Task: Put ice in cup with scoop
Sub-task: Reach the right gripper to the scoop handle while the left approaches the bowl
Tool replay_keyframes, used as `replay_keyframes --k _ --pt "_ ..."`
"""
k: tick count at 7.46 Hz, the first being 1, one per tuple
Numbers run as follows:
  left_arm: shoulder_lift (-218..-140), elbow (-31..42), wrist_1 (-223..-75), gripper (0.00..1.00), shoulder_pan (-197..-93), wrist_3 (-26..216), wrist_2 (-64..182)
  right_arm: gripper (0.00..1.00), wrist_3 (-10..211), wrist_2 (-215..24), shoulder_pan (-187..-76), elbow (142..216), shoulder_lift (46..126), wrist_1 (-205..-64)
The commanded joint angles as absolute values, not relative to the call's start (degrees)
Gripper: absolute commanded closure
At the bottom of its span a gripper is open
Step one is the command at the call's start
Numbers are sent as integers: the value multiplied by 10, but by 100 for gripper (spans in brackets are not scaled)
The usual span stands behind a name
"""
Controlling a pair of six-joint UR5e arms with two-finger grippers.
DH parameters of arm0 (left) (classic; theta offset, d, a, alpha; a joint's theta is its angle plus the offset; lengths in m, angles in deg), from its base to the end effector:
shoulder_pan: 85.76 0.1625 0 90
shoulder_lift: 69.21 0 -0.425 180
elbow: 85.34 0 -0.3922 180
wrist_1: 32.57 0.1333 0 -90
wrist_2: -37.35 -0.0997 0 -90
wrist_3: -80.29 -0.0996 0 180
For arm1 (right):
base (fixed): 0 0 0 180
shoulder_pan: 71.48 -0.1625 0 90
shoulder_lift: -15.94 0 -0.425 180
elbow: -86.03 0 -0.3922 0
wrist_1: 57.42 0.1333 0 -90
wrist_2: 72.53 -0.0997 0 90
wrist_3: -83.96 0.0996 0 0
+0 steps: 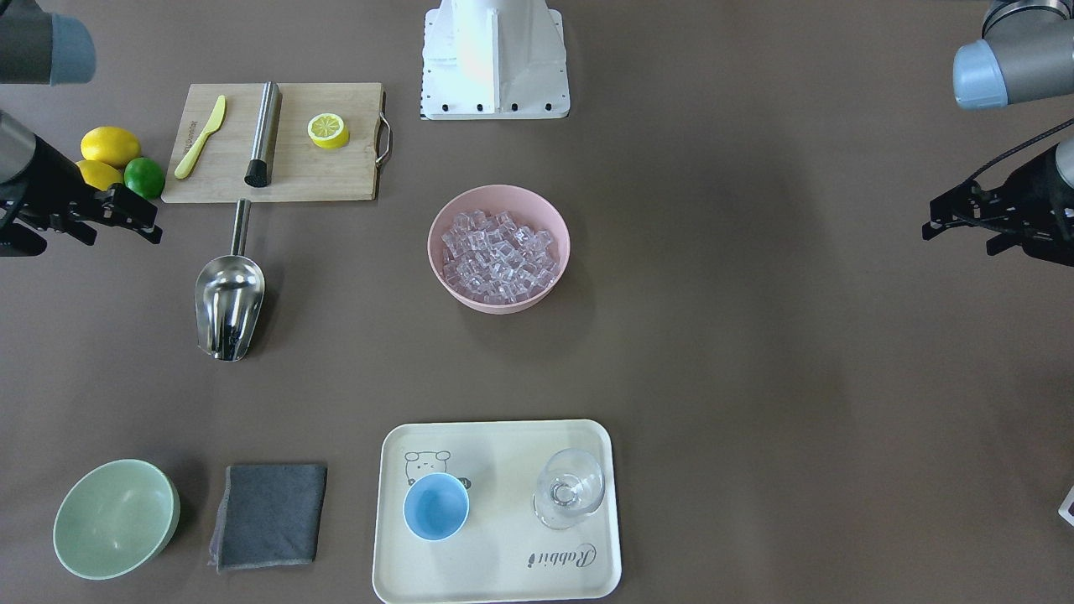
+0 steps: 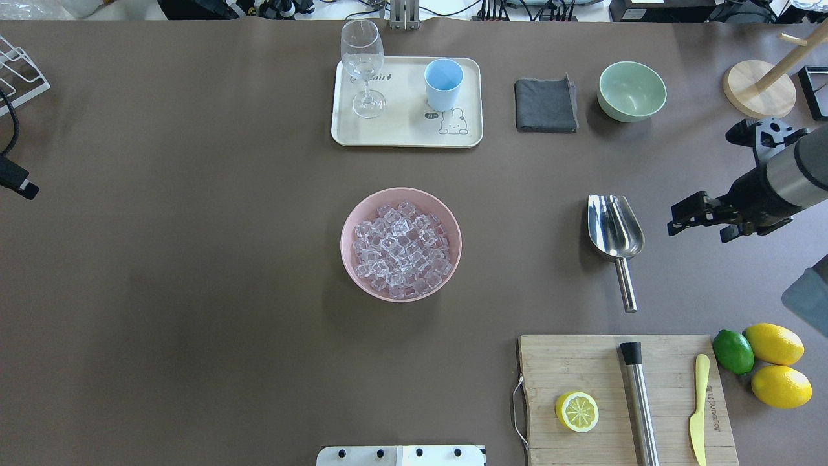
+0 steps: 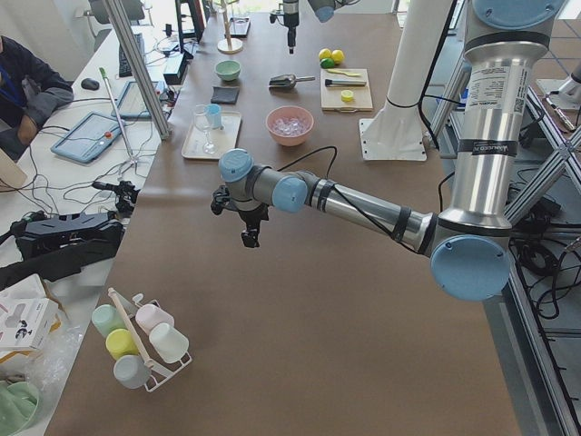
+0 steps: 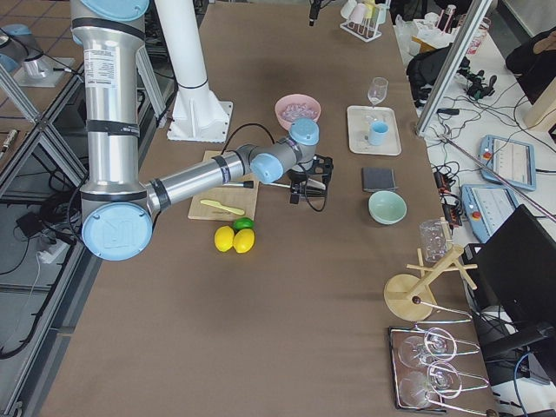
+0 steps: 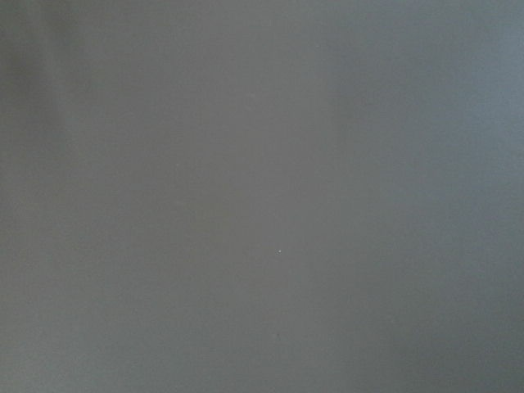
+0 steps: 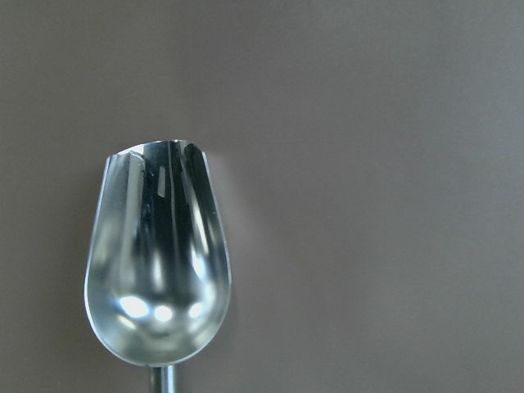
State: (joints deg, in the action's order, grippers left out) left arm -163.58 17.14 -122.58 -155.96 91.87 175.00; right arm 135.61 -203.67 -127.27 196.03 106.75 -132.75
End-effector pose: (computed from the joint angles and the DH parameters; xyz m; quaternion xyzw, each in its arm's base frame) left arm 0.1209 -0.5119 0.5079 0.0211 0.4210 0.1239 0.8983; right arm -0.2189 -0.4425 0.4653 -0.0293 -0.4318 0.0347 0.9008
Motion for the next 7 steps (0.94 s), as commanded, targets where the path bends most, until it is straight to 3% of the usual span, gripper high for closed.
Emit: replay_keyframes --k 1,7 --pt "-1649 187 -1325 2 -1522 915 1755 0 1491 -1987 -1190 1961 1045 -1290" --pt "-1673 172 -1682 2 -1311 936 1622 0 1503 -1904 -1069 1958 1042 -1337"
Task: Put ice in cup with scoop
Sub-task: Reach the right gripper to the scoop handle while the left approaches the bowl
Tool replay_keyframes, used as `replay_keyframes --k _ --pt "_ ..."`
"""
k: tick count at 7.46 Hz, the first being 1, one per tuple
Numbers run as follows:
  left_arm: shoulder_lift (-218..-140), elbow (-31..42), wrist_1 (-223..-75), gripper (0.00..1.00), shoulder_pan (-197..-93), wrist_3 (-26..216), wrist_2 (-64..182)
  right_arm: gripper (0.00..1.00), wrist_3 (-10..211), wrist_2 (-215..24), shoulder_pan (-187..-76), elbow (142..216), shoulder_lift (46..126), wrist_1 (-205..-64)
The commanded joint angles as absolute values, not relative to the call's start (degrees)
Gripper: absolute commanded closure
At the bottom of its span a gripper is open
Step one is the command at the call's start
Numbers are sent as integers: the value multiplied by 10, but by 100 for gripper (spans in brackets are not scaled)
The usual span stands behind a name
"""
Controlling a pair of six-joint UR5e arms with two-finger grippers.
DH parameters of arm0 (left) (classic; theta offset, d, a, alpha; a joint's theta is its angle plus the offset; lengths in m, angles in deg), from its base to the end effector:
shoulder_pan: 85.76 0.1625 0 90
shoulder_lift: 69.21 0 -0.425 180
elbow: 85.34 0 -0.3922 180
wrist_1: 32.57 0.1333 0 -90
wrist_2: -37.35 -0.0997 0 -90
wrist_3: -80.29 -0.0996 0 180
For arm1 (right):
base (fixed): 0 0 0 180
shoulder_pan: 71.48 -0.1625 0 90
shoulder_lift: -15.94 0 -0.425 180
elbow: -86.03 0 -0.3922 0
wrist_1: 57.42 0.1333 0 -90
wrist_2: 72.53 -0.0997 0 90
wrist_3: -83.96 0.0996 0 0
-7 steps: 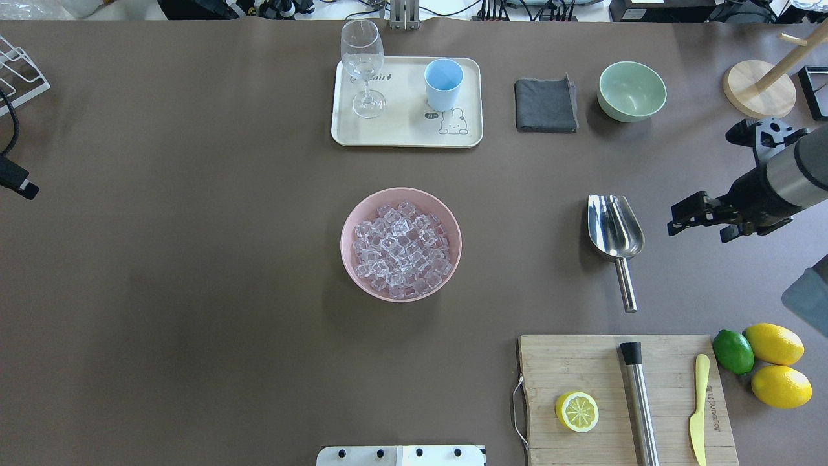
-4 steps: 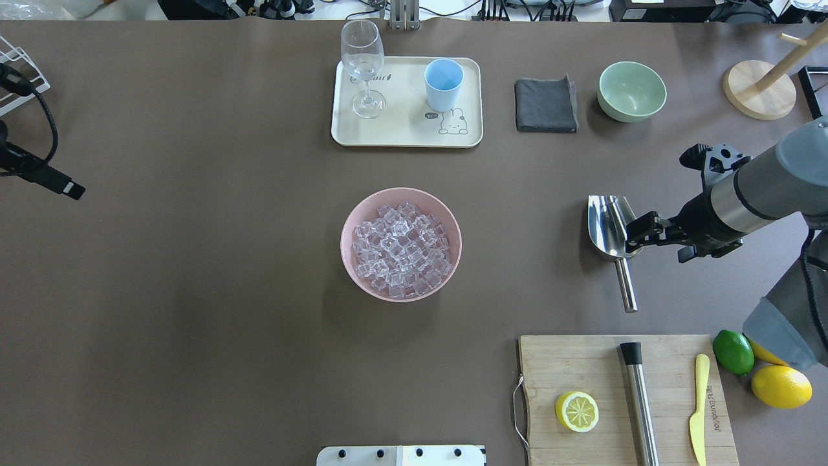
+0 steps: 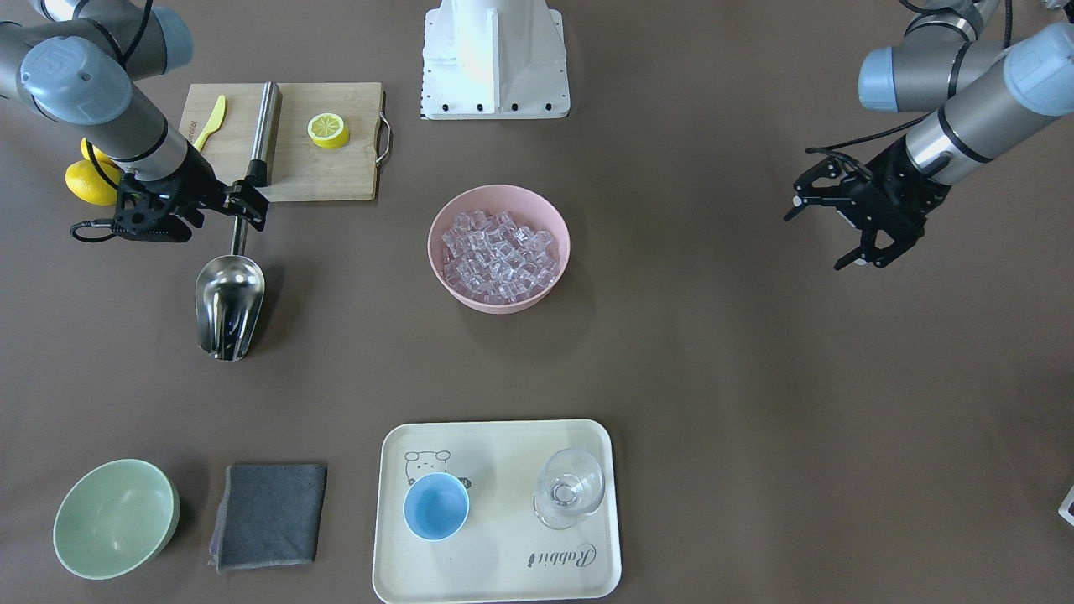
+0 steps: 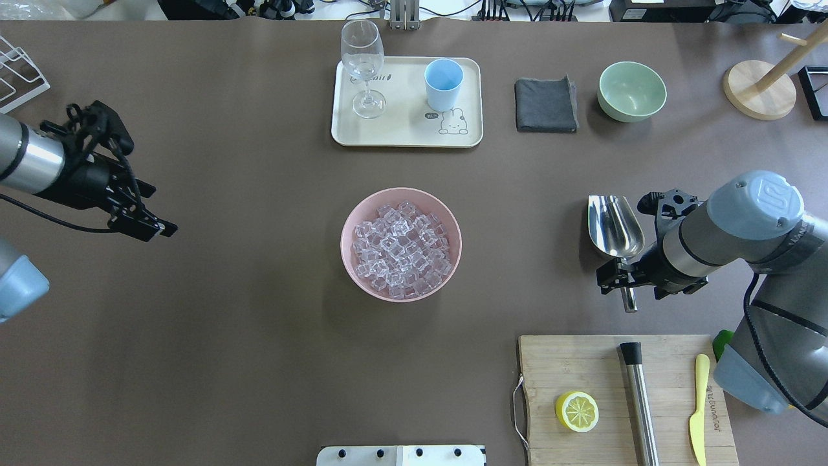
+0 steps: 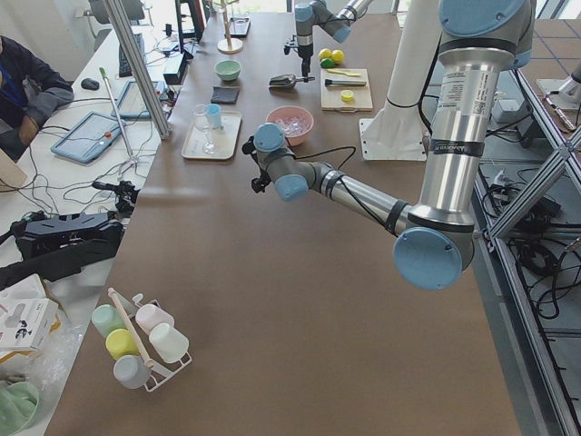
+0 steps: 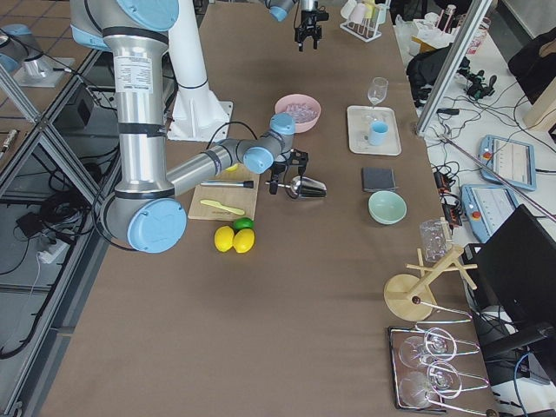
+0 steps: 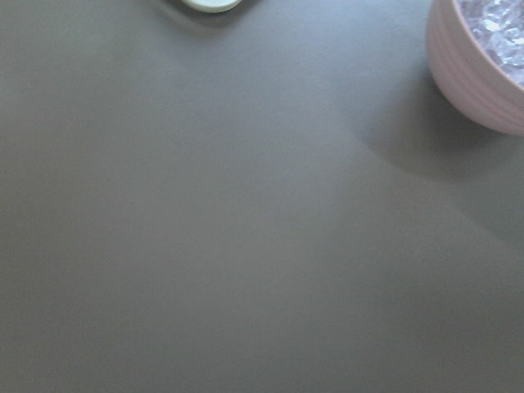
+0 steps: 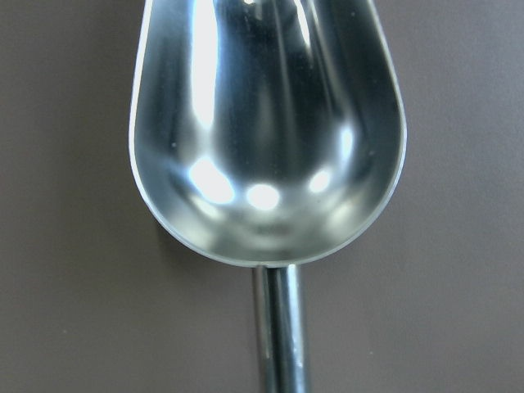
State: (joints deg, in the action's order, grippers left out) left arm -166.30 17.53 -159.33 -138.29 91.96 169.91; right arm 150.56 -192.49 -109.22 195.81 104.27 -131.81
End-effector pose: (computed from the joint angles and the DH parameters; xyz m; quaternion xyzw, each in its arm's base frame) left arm 0.2744 -0.4664 0.4073 0.2698 0.4745 0.3511 0.7608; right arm -0.3514 -0.3776 0.4527 -0.0549 -0.3890 0.0328 0.9190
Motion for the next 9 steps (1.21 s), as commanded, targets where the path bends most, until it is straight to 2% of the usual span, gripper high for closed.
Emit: replay_keyframes --k 1,2,3,4,6,9 --pt "-1679 160 -1746 3 -1271 960 1579 1 1496 -1903 -1068 1957 1041 -1339" --pt "-1688 132 -1804 3 -1240 959 1563 24 1494 -1903 -1066 1957 1032 -1346" --pt "-1701 101 -1849 3 -1236 951 1563 58 1482 -1904 -1067 1959 1032 -1351" --pt "-1725 62 -1887 5 -1230 924 1560 69 1469 -1904 -1068 1959 1031 -1351" --pt "-1757 26 -1899 4 -1210 874 1547 100 1468 -1904 -1077 1959 1033 -1351" --pt "-1795 -10 -1912 3 -1176 836 1531 100 1460 -1913 -1111 1978 1031 -1357"
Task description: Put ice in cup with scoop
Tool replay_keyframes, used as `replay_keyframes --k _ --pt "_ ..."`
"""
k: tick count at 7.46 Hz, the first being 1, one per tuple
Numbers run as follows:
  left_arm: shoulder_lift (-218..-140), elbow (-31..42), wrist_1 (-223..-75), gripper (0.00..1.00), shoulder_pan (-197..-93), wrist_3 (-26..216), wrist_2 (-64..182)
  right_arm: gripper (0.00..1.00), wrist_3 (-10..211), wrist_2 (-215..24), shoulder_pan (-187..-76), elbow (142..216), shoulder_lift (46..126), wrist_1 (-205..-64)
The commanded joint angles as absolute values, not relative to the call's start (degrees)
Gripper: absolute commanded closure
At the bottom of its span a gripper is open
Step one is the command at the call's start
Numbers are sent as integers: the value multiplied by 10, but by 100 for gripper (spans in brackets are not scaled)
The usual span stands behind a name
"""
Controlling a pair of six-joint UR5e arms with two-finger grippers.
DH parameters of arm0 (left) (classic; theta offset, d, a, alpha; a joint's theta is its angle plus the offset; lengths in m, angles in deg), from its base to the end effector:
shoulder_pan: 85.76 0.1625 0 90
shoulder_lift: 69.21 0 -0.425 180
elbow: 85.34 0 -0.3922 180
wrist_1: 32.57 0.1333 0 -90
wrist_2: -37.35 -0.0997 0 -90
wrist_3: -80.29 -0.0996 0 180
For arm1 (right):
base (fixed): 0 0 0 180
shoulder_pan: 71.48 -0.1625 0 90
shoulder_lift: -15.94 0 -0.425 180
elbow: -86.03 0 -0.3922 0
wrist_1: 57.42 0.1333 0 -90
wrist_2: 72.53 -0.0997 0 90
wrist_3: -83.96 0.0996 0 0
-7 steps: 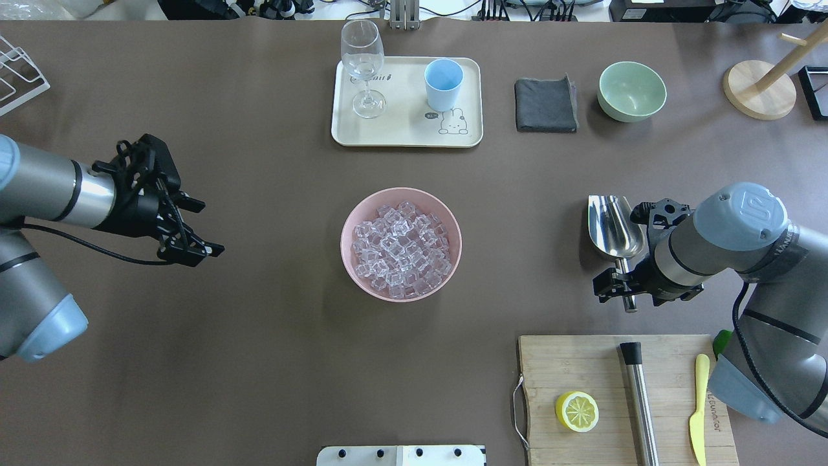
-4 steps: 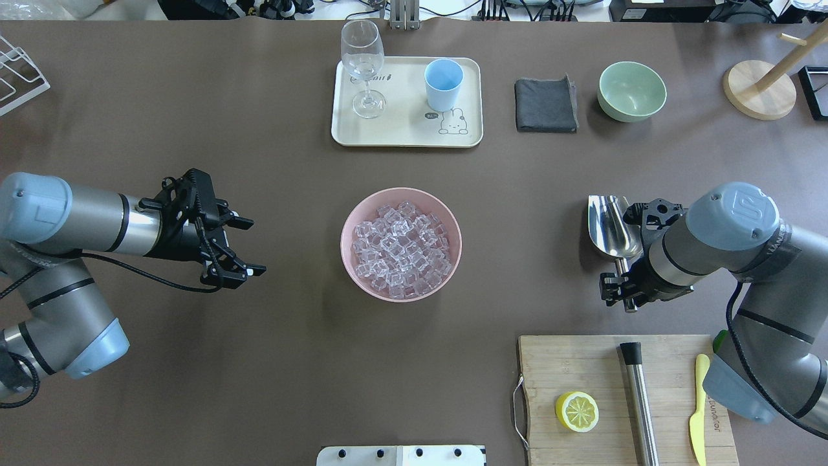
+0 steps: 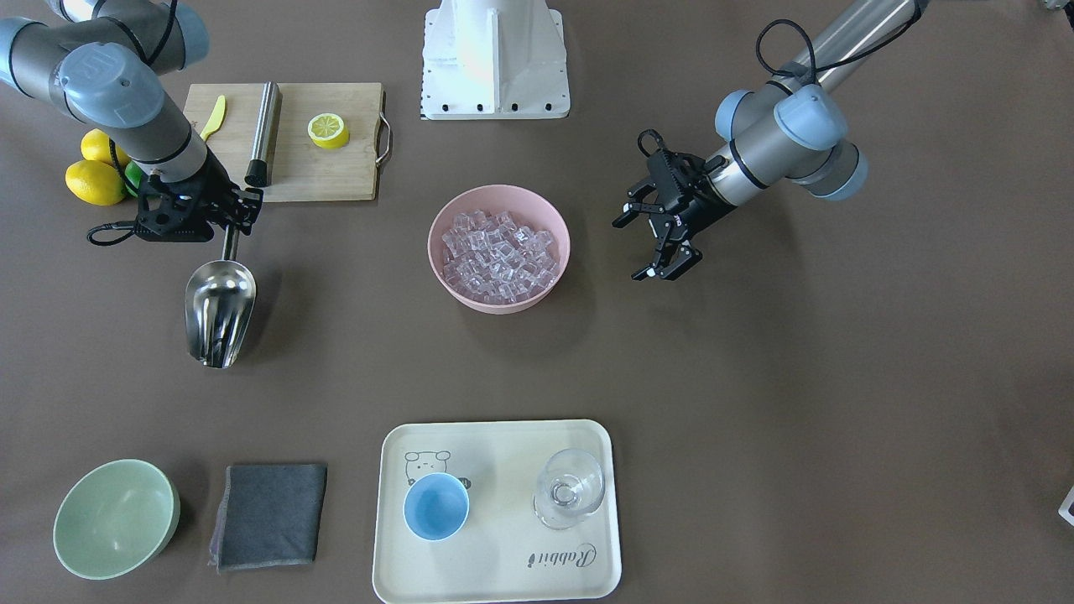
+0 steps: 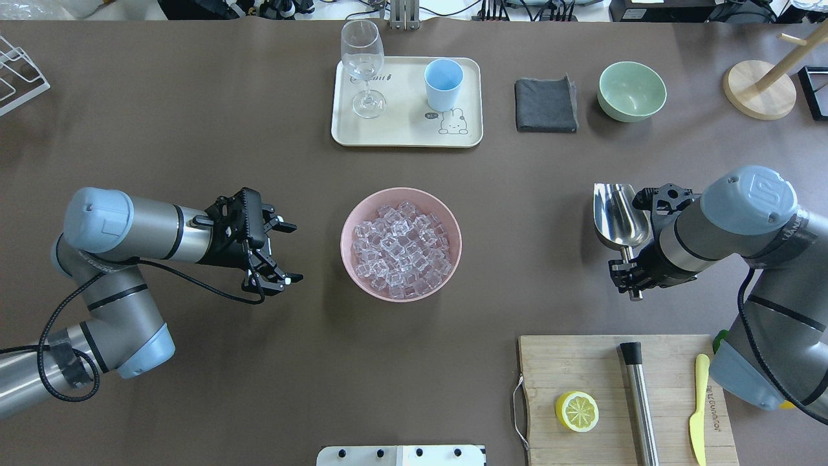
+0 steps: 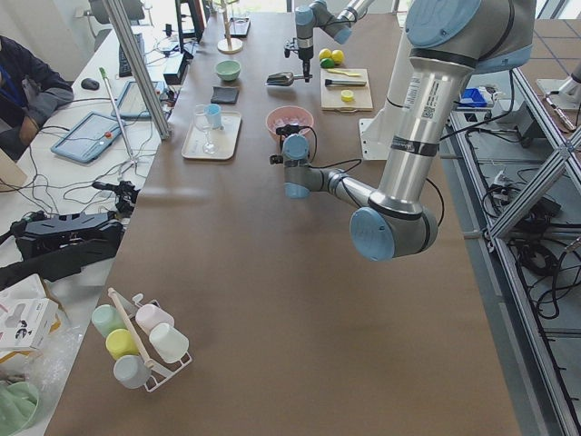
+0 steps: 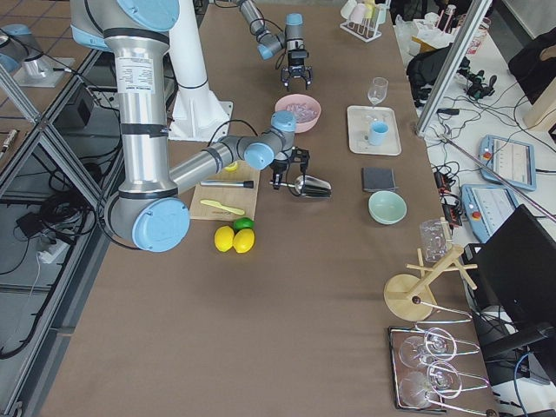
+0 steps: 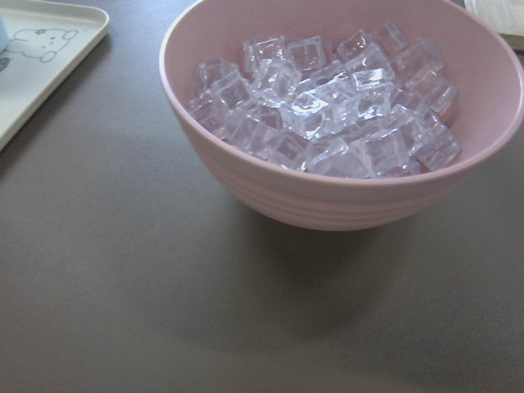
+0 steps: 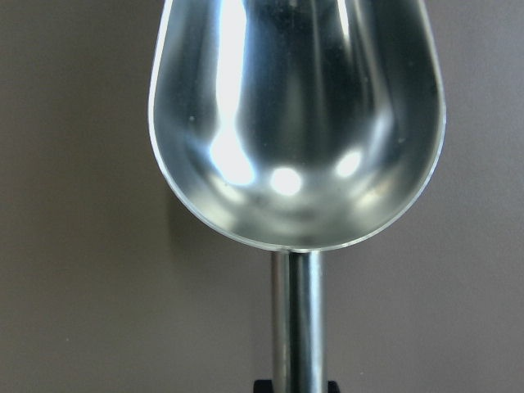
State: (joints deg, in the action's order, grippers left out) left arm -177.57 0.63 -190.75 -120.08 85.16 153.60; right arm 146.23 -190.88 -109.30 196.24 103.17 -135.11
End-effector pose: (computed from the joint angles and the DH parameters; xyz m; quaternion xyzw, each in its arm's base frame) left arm 0.4580 -0.4207 0.3816 0.4685 0.4712 0.4494 0.5971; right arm -0.3530 -0.3829 0.4478 -0.0371 -0.3734 0.0073 0.9269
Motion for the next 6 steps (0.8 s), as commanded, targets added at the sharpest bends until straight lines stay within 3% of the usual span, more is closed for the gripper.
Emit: replay_keyframes --k 1,3,6 --pt "-1805 -17 -1912 3 -1172 828 1531 100 1438 -1915 -1126 1998 1031 -1378" --pt "-1841 -52 -1916 3 -1170 820 1527 100 1301 -1948 -1200 1994 1031 -1388" --pt "-1861 -69 -1915 3 -1173 790 1522 100 1279 -1964 -1217 1990 1029 -1388"
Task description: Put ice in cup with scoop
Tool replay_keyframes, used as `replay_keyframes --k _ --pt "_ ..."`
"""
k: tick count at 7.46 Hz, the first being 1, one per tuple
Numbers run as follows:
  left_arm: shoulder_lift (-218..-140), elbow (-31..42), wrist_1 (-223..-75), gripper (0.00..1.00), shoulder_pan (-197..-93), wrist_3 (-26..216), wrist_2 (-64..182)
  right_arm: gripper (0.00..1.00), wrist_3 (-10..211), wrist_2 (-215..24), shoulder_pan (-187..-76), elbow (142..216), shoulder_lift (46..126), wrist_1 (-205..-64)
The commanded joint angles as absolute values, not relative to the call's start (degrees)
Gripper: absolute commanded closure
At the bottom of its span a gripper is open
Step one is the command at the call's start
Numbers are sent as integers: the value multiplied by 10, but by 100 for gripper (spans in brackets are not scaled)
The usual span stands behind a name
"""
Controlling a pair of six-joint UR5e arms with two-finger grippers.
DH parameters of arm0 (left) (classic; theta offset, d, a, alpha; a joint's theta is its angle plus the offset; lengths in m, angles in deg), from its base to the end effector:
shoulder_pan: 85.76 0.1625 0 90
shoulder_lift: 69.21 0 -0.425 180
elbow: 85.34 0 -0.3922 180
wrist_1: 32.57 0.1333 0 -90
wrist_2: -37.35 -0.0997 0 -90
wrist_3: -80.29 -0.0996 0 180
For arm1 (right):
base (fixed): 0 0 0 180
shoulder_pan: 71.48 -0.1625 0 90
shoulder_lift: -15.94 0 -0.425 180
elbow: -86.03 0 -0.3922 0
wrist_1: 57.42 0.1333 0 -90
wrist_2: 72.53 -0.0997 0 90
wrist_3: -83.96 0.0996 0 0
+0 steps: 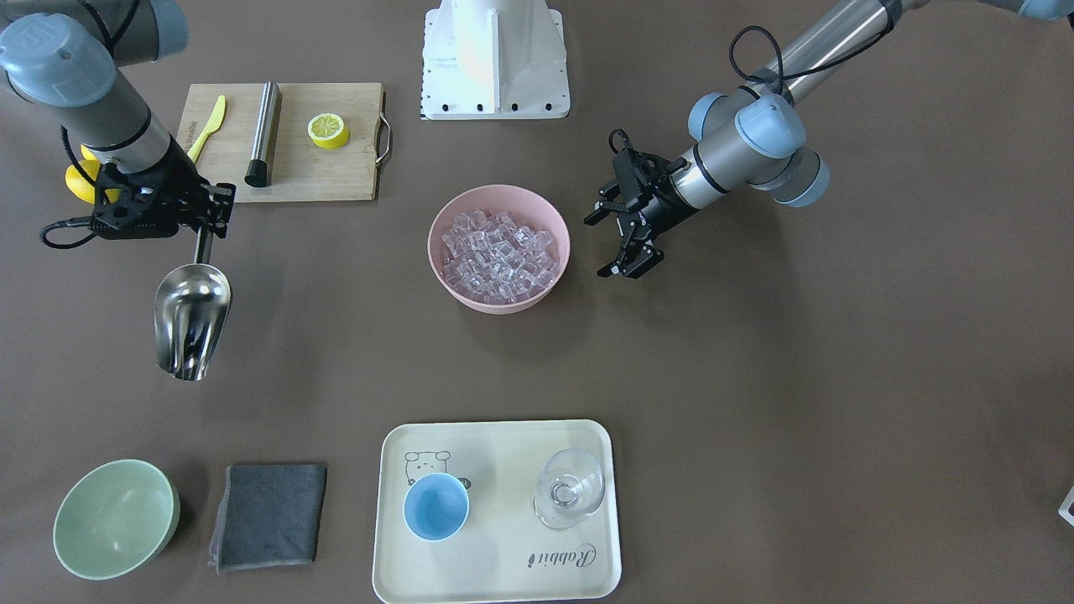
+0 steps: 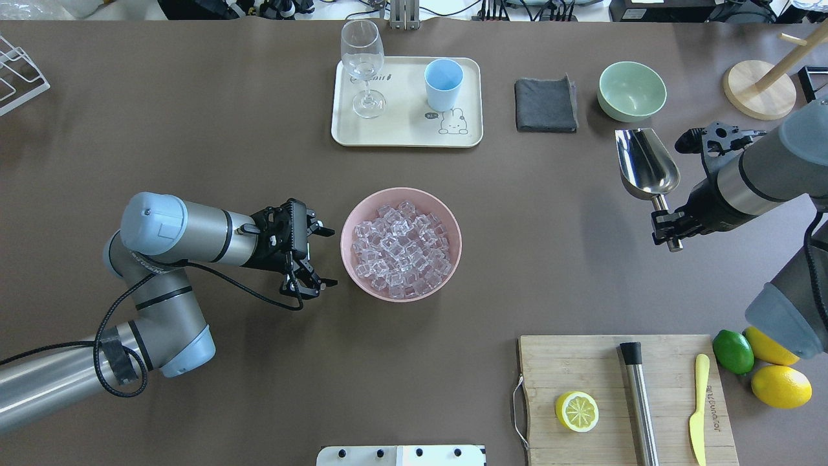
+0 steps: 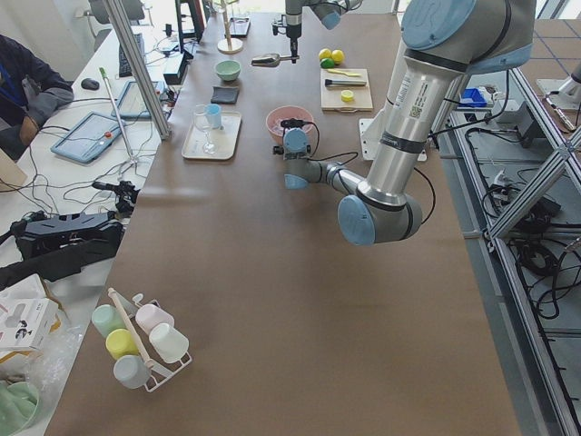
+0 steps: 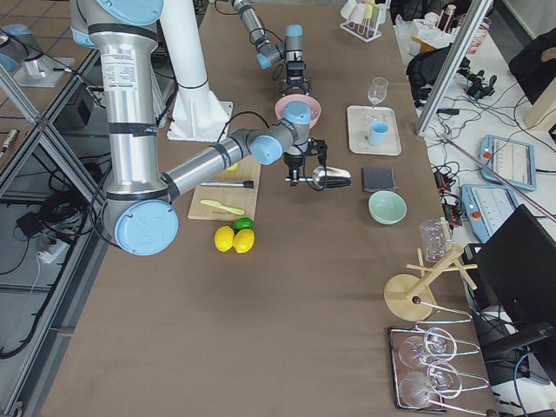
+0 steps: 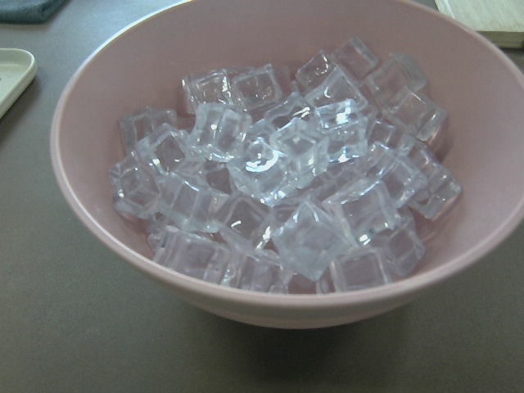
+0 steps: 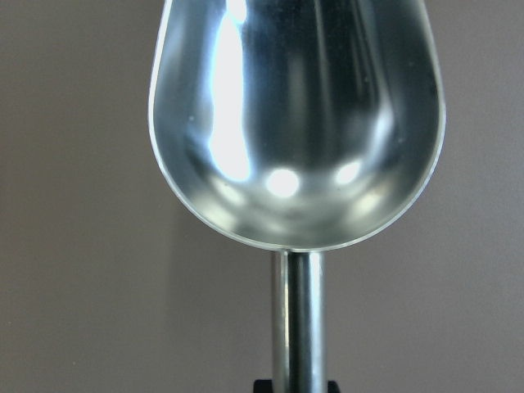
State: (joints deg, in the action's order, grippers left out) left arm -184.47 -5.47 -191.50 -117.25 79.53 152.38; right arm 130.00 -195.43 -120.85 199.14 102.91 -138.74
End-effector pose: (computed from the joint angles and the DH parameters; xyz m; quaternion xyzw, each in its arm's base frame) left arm 0.5152 -0.4225 0.3547 0.4946 0.4566 0.4847 0.5586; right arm -0.2682 -0.4342 0.4258 0.0233 -0.3935 -0.0414 0.9181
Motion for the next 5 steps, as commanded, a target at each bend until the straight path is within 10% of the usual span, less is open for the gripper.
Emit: replay_keyframes --k 1,5 --pt "-1867 -72 -1915 3 -1173 791 1504 100 1237 -1964 -1226 1988 1030 -1388" --pt "-1879 -75 -1915 2 -1170 810 1498 100 1061 -1965 -1242 1976 1011 -1412"
